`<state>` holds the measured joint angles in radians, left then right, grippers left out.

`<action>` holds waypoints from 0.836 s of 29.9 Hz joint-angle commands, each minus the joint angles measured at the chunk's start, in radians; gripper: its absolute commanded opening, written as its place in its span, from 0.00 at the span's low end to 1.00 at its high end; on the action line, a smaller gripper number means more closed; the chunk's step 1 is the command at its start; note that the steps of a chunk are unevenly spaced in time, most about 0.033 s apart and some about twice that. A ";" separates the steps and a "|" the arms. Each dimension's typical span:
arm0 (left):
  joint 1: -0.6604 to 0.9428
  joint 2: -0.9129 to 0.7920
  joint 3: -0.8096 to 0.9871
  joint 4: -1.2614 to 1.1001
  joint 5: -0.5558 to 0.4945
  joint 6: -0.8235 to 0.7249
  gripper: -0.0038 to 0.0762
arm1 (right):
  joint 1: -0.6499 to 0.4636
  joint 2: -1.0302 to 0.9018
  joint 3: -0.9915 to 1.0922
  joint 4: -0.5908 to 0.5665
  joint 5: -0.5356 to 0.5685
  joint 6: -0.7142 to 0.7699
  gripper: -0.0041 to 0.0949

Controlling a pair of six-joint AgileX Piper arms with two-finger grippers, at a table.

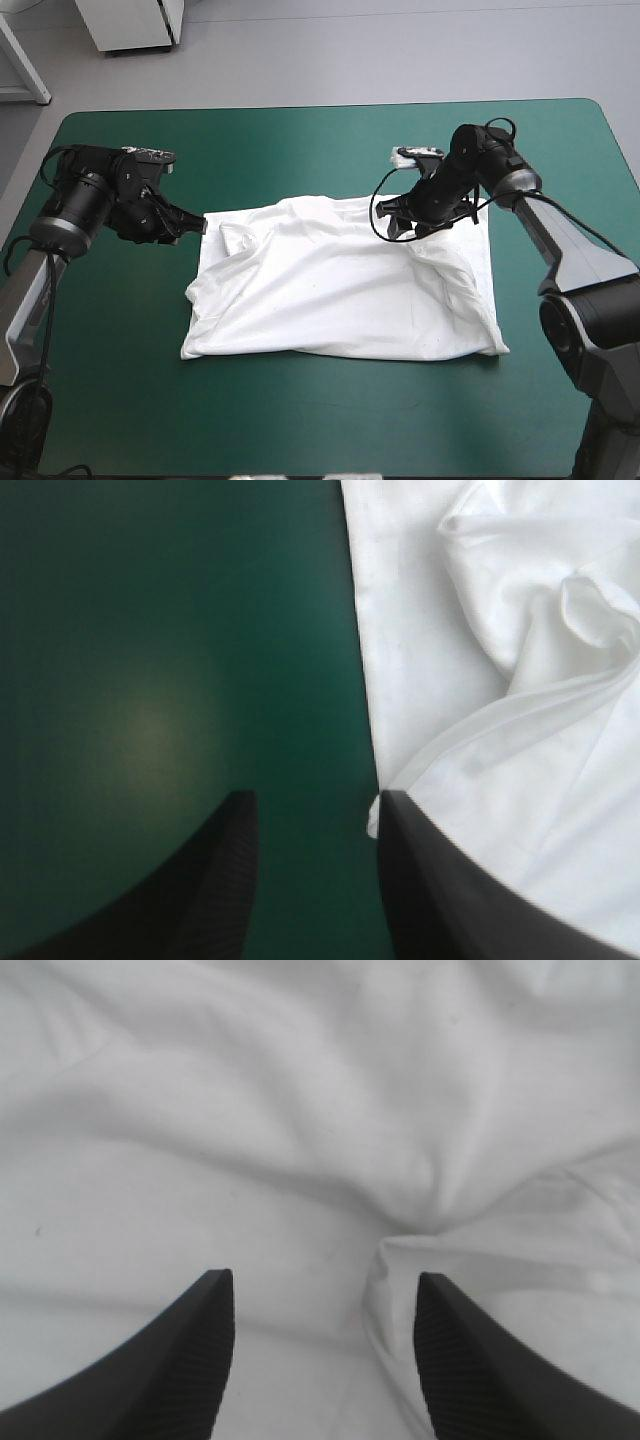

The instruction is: Fold the cloth

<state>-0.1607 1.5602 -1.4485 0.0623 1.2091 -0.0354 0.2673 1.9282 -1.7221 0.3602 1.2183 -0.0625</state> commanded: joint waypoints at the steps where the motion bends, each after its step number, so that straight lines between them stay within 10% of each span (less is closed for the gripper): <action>1: 0.001 -0.044 -0.024 -0.003 0.001 -0.033 0.41 | -0.001 -0.147 -0.031 -0.075 0.031 0.025 0.56; 25: -0.239 -0.339 0.345 0.021 0.009 -0.386 0.41 | -0.001 -0.679 0.376 -0.209 0.031 0.145 0.52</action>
<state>-0.3722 1.2614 -1.1515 0.0686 1.2393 -0.3473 0.2673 1.3137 -1.3470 0.1489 1.2476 0.0785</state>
